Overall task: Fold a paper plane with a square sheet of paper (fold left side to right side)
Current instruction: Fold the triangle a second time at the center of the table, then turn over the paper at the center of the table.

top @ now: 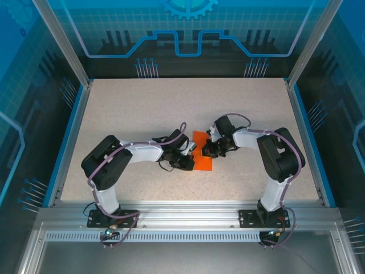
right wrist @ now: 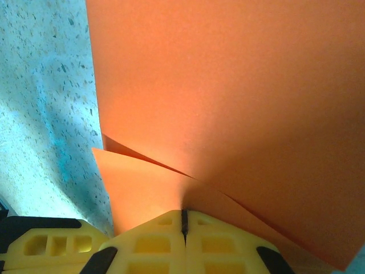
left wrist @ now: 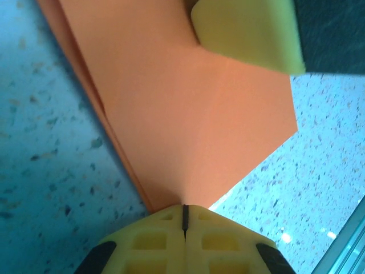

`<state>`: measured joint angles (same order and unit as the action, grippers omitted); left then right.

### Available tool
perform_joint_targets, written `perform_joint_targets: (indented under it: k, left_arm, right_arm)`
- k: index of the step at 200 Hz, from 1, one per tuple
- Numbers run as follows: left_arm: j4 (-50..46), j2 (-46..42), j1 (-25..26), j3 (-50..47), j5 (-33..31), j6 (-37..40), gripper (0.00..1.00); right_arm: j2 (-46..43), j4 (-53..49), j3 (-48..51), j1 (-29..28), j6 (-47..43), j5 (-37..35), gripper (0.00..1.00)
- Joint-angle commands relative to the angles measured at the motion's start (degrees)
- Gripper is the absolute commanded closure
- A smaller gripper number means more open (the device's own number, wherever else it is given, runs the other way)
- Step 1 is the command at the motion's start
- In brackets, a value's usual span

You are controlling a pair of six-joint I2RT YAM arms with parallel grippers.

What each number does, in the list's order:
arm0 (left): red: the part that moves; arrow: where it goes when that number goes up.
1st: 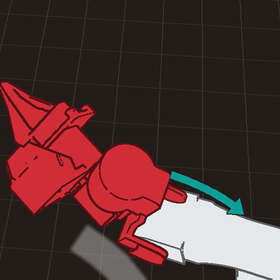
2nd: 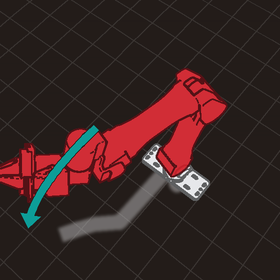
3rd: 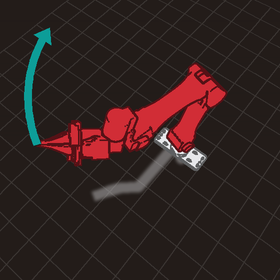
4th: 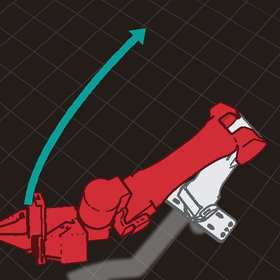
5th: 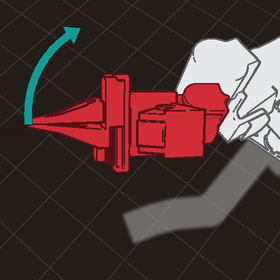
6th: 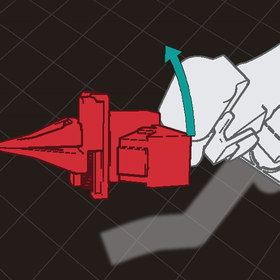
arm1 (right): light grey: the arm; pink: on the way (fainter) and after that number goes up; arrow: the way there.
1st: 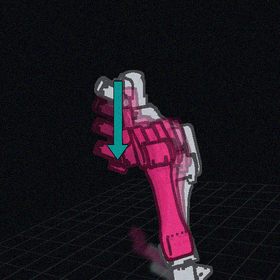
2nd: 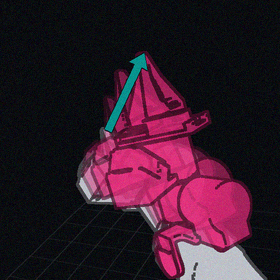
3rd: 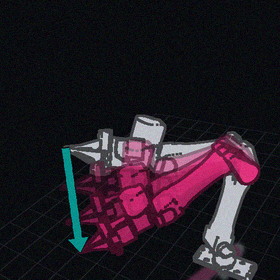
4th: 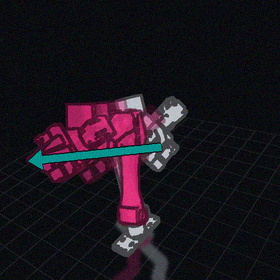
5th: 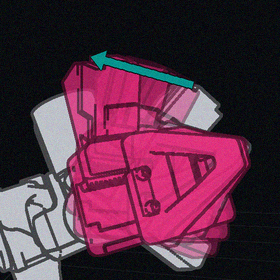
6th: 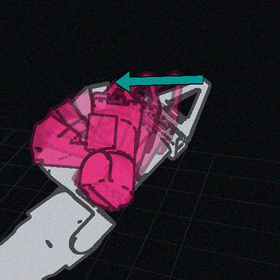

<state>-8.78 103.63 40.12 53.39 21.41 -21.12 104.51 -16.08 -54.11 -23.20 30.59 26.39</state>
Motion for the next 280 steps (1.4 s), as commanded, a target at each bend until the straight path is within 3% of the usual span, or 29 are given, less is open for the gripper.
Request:
perform_joint_targets:
  k: [1, 51, 92, 125, 145, 181, 224, 280]
  left_arm:
    - [-6.2, -1.5, -0.7, -3.3, -2.1, -1.1, 1.0]
    - [-7.5, -6.6, -2.2, -5.1, -2.8, -0.4, 1.0]
    - [-6.4, -11.1, -4.9, -4.6, -1.5, -0.8, 0.83]
    - [-2.2, -11.4, -7.5, -3.3, 0.4, -3.1, 0.6]
    - [0.2, -9.9, -8.2, -1.7, 1.3, -3.6, 0.55]
    - [3.8, -3.7, -8.5, 2.9, 4.9, -3.4, 0.48]
    - [5.7, 4.1, -8.5, 8.1, 8.4, -2.9, 0.51]
    - [5.7, 7.0, -8.6, 9.9, 8.5, -1.9, 0.8]
  right_arm:
    - [2.4, -3.8, 0.6, 0.7, -0.9, -3.5, 1.0]
    - [-0.9, -0.4, 0.6, 0.7, -0.9, -0.7, 1.0]
    - [-6.1, 0.9, -1.3, 0.8, -1.4, -0.9, 0.93]
    - [-13.5, -0.4, -0.2, 1.3, -2.2, -6.0, 0.71]
    - [-18.7, 0.2, 3.0, 2.5, -1.7, -7.7, 0.58]
    - [-26.1, 4.0, 11.2, 5.3, 1.7, -5.8, 0.45]
    - [-31.0, 5.3, 16.5, 6.1, 4.0, -3.6, 0.39]
    - [-31.6, 5.1, 18.1, 5.8, 4.2, -1.9, 0.39]
